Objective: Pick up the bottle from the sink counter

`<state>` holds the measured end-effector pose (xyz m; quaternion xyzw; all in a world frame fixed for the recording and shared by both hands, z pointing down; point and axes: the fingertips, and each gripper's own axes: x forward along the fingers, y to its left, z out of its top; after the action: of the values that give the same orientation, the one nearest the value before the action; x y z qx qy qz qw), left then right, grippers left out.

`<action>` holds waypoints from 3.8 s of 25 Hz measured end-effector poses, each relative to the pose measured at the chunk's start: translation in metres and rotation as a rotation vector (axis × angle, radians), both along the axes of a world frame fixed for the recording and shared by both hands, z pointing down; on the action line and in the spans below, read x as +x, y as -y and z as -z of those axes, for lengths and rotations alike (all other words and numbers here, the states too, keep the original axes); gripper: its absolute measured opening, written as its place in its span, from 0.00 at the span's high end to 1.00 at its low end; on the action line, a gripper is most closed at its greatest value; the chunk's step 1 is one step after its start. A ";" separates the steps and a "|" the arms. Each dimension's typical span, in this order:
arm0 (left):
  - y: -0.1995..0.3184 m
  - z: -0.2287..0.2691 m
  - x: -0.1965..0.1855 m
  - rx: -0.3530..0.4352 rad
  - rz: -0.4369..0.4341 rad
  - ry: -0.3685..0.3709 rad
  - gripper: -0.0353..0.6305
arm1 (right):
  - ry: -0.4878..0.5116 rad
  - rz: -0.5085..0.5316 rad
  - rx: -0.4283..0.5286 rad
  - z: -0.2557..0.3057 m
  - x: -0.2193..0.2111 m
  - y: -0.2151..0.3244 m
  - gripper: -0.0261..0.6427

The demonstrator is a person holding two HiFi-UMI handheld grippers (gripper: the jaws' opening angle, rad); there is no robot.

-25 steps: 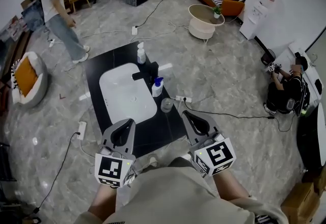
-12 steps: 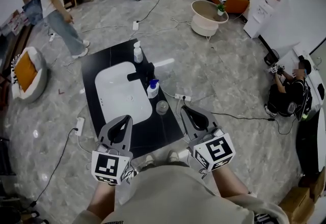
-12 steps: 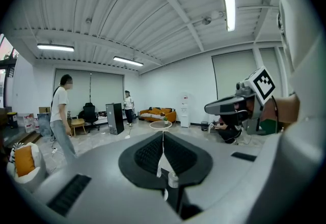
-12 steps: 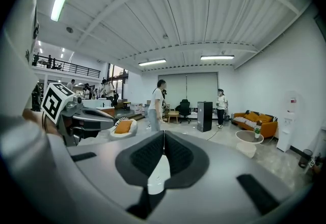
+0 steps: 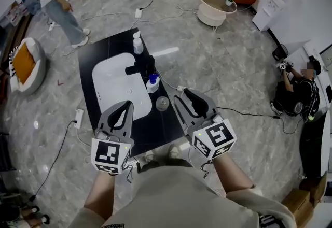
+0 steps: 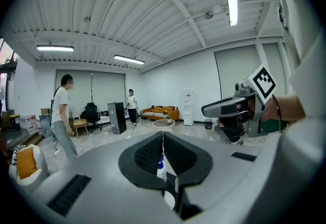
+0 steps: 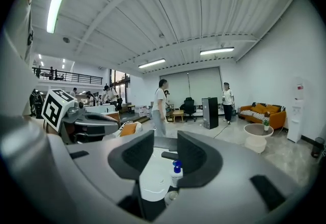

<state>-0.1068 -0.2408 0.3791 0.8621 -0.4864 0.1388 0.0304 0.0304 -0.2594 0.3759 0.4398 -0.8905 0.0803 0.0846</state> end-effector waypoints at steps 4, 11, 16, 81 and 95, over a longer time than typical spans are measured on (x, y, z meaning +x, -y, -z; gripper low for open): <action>0.020 -0.010 0.000 -0.004 0.016 0.003 0.94 | 0.006 0.013 -0.033 -0.026 -0.009 0.023 0.70; 0.046 -0.050 0.003 -0.063 0.036 0.017 0.94 | -0.027 0.037 -0.110 -0.100 -0.030 0.057 0.58; 0.053 -0.085 0.003 -0.140 0.033 0.021 0.94 | -0.085 0.045 -0.198 -0.169 -0.040 0.069 0.54; 0.010 -0.027 -0.004 -0.059 -0.010 0.043 0.94 | -0.176 0.112 -0.114 -0.052 -0.044 0.006 0.47; -0.046 -0.024 0.001 -0.078 -0.038 0.060 0.94 | -0.203 0.164 -0.134 -0.045 -0.044 -0.054 0.47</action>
<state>-0.1054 -0.1952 0.4036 0.8649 -0.4646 0.1840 0.0468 -0.0138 -0.2053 0.4209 0.3647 -0.9030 0.0876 0.2098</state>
